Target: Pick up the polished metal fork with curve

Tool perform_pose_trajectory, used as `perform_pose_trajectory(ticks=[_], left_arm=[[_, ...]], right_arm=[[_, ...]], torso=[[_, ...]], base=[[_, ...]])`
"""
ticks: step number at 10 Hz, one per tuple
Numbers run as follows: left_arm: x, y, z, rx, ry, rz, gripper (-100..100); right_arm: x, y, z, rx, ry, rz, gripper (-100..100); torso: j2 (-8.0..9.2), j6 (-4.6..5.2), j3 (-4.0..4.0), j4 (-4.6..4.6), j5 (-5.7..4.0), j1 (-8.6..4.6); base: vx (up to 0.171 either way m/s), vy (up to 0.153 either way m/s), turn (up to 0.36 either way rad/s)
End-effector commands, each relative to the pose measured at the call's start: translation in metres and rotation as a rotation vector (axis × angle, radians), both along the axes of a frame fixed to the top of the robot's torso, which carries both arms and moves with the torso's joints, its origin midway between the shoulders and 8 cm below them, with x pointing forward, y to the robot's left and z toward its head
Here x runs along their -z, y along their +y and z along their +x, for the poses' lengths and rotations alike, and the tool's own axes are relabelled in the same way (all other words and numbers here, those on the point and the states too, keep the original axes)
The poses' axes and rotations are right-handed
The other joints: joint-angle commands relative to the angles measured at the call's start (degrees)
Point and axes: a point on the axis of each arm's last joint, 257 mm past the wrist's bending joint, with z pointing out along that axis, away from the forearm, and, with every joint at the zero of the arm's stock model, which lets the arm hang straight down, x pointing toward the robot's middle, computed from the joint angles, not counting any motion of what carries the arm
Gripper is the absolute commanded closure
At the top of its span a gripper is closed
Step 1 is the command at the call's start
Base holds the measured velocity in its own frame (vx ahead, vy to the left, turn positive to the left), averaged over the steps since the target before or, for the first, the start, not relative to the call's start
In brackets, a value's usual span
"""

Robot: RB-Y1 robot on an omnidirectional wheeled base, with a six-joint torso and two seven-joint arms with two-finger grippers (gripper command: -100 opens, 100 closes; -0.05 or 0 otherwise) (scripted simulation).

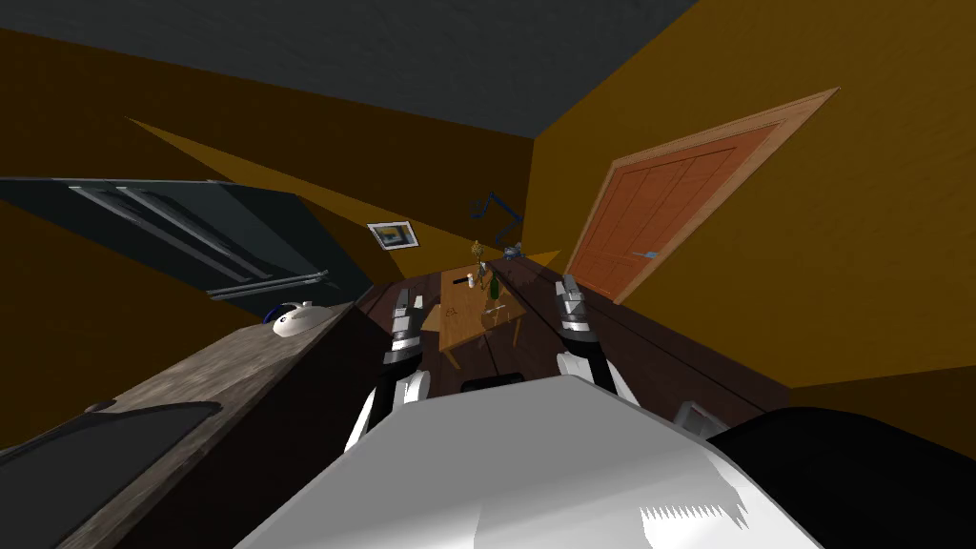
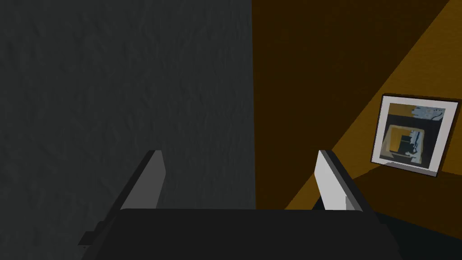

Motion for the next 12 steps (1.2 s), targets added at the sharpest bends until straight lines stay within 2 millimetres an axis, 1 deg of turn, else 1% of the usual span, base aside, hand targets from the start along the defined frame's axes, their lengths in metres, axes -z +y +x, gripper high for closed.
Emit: perform_pose_trajectory(ticks=[1, 2, 4, 5, 7, 8, 9, 10, 11, 12], left_arm=[[0.009, 0.007, 0.003, -0.005, 0.034, 0.037, -100], [0.014, 0.012, 0.006, -0.013, 0.055, 0.054, -100], [0.029, 0.028, 0.012, -0.037, 0.110, 0.088, -100], [0.038, 0.038, 0.015, -0.054, 0.144, 0.104, -100], [0.061, 0.064, 0.023, -0.098, 0.223, 0.135, -100], [0.061, 0.064, 0.023, -0.098, 0.223, 0.135, -100], [0.074, 0.080, 0.026, -0.124, 0.269, 0.148, -100], [0.087, 0.096, 0.029, -0.152, 0.314, 0.161, -100], [0.088, 0.097, 0.029, -0.153, 0.318, 0.160, -100], [0.103, 0.116, 0.032, -0.184, 0.370, 0.170, -100]], right_arm=[[0.000, 0.000, 0.000, 0.000, 0.000, 0.000, 0], [0.000, 0.000, 0.000, 0.000, 0.000, 0.000, 0], [0.000, 0.000, 0.000, 0.000, 0.000, 0.000, 0], [0.000, 0.000, 0.000, 0.000, 0.000, 0.000, 0], [0.000, 0.000, 0.000, 0.000, 0.000, 0.000, 0], [0.000, 0.000, 0.000, 0.000, 0.000, 0.000, 0], [0.000, 0.000, 0.000, 0.000, 0.000, 0.000, 0], [0.000, 0.000, 0.000, 0.000, 0.000, 0.000, 0], [0.000, 0.000, 0.000, 0.000, 0.000, 0.000, 0], [0.000, 0.000, 0.000, 0.000, 0.000, 0.000, 0]], torso=[[0.00, 0.00, 0.00, 0.00, 0.00, 0.00], [-0.02, 0.01, -0.01, 0.00, -0.03, -0.19], [-0.05, 0.01, -0.03, -0.01, -0.14, -0.65], [-0.14, 0.01, -0.08, -0.03, -0.19, -0.86], [-0.17, 0.01, -0.10, -0.04, -0.19, -0.84], [-0.23, 0.01, -0.13, -0.05, -0.20, -0.92], [-0.20, 0.00, -0.12, -0.05, -0.18, -0.70], [-0.15, 0.01, -0.09, -0.04, -0.14, -0.62], [-0.21, 0.02, -0.12, -0.05, -0.19, -0.89], [-0.12, 0.00, -0.08, -0.03, -0.18, -0.70]], base=[[0.007, -0.065, -0.045], [0.004, -0.126, -0.046], [0.031, -0.212, -0.045], [0.044, -0.226, -0.043], [0.056, -0.233, -0.072], [0.052, -0.171, -0.002], [0.039, -0.155, -0.047], [0.060, -0.253, -0.085], [0.031, -0.179, -0.007], [0.033, -0.147, -0.054]])
